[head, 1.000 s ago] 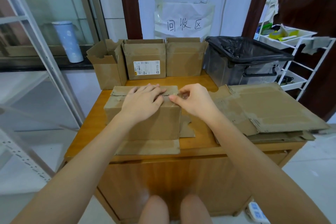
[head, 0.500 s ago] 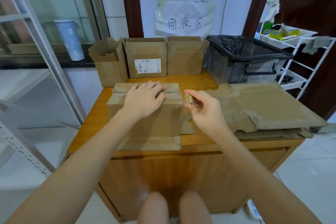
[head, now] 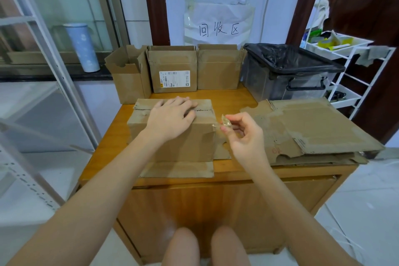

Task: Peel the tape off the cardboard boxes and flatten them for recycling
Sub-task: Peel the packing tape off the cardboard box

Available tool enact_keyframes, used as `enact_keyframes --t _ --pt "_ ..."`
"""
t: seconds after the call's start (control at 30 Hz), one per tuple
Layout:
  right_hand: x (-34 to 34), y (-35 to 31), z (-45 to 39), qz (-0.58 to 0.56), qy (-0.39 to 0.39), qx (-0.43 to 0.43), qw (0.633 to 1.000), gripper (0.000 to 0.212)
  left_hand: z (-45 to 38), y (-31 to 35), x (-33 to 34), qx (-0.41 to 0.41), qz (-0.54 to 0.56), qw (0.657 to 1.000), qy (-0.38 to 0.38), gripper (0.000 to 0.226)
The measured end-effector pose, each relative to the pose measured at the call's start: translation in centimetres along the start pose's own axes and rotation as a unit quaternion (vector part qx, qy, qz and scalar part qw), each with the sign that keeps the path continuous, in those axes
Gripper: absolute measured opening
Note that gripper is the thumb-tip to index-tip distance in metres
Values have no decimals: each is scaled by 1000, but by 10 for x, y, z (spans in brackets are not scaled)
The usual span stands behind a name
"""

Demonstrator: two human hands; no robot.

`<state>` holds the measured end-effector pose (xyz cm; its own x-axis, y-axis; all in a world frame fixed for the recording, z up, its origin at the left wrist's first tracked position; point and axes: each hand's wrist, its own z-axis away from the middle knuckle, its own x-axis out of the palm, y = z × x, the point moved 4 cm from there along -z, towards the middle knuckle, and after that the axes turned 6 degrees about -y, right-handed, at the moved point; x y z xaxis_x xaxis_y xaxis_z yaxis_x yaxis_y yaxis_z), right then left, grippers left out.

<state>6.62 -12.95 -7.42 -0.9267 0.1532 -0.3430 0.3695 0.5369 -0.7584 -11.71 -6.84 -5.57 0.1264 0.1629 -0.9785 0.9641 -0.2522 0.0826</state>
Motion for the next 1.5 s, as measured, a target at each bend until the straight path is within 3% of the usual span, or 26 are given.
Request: enact_keyframes --t 0.2,0.33,0.43,0.53,0.63,0.77,0.93,1.03,1.2,1.4,1.5 --pt "15 -6 -1 207 -58 -83 973 25 -1 0 -1 -1 1 1000 -5 43" --pt "16 -4 3 290 -51 -70 953 34 -1 1 -1 -3 0 1000 -4 43" --pt "11 -4 -5 207 -88 37 974 38 -1 1 1 1 -5 1000 -2 44" --pt "17 -13 -7 183 -122 41 975 34 -2 1 1 2 -9 1000 4 43" --pt "21 -17 -6 197 -71 35 977 27 -2 1 1 3 -9 1000 6 43" --pt "15 -10 -7 99 -5 133 986 47 -1 0 -1 1 -1 1000 10 42" --pt "14 -5 0 61 8 120 991 17 -1 0 -1 1 0 1000 16 42" --pt "12 1 12 10 9 100 995 15 -1 0 -2 -2 5 1000 12 42" --pt "13 9 24 48 -11 77 996 20 0 2 -3 -6 5 1000 0 43" --pt "14 15 16 55 -25 166 984 18 0 2 -2 -2 1 1000 1 43" --pt "11 19 4 -23 13 243 970 36 0 2 -2 -4 1 1000 1 43"
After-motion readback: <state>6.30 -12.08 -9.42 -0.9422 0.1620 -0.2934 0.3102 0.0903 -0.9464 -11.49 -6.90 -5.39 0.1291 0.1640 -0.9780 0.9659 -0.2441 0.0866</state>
